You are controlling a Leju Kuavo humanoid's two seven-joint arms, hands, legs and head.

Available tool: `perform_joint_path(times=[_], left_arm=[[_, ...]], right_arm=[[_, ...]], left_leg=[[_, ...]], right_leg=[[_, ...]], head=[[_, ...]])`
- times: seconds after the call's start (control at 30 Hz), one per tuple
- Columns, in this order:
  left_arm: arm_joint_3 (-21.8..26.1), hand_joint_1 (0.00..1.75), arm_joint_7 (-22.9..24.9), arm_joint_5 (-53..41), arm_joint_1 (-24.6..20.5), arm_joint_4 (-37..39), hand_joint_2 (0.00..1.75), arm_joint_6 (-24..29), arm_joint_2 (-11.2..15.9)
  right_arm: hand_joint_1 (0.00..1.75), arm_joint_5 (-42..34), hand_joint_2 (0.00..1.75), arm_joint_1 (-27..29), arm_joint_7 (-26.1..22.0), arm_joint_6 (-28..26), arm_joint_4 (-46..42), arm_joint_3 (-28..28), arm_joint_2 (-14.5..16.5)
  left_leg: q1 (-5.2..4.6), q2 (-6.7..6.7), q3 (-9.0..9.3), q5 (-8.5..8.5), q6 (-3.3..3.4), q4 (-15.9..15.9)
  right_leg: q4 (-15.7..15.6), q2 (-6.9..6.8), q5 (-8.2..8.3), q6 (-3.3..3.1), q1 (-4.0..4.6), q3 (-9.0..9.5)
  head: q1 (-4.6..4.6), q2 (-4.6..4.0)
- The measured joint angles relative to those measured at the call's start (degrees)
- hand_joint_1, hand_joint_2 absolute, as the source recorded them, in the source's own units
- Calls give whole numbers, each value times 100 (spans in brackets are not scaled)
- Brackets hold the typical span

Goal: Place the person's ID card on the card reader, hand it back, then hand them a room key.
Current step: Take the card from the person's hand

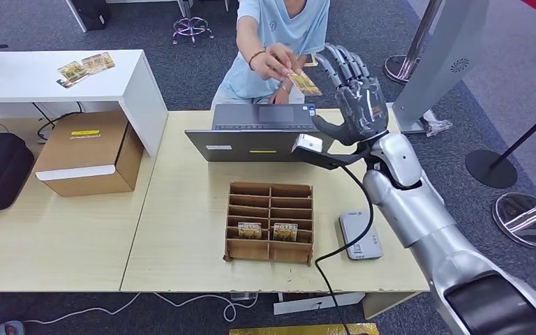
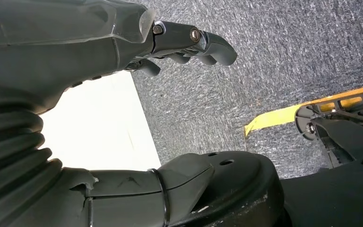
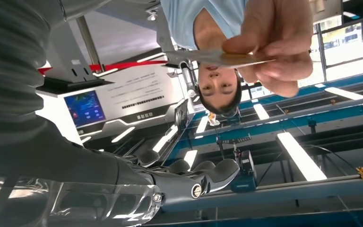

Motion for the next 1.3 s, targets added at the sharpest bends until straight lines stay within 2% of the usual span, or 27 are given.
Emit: perform_joint_path(times=[0.4, 0.47, 0.5, 0.6, 0.63, 0.7, 0.77, 1.3], left_arm=[[-25, 0, 109, -36, -43, 0, 175, -78, 2], [-25, 0, 109, -35, -43, 0, 175, -78, 2], [-25, 0, 109, -34, -43, 0, 175, -78, 2], [-25, 0, 109, -34, -42, 0, 175, -78, 2], [-25, 0, 109, -34, -42, 0, 175, -78, 2], [-26, 0, 109, -36, -42, 0, 175, -78, 2], [-26, 0, 109, -38, -41, 0, 175, -78, 2], [-67, 0, 320, -81, -93, 2, 175, -88, -3]], right_arm=[[0, 302, 175, -732, 166, -37, 942, 75, 528], [7, 290, 175, -766, 161, -63, 1025, 75, 573], [33, 283, 175, -774, 157, -80, 1060, 74, 586], [142, 252, 175, -782, 124, -133, 1149, 67, 603], [158, 234, 175, -783, 112, -151, 1176, 63, 604], [169, 191, 175, -783, 83, -200, 1226, 49, 604], [175, 158, 175, -782, 52, -271, 1268, 21, 603], [175, 32, 175, -876, -45, -490, 1496, -145, 756]], left_leg=[[-1, -4, 0, 1, 1, 1], [-1, -4, 0, 1, 1, 1], [-1, -4, 0, 1, 1, 1], [-1, -4, 0, 1, 1, 1], [-1, -4, 0, 1, 1, 1], [-1, -4, 0, 1, 1, 1], [-1, -4, 0, 1, 1, 1], [0, -3, 1, 2, 0, 1]], right_leg=[[-1, -2, 0, 0, -1, 0], [-1, -2, 0, 0, -1, 0], [-1, -2, 0, 0, -1, 0], [-1, -2, 0, 0, -1, 0], [-1, -2, 0, 0, -1, 0], [-1, -2, 0, 0, -1, 0], [-1, -2, 1, 0, -1, 0], [0, -1, 1, 0, -1, 1]], head=[[1, 0], [0, 0], [1, 0], [1, 0], [0, 0], [0, 0], [0, 0], [0, 0]])
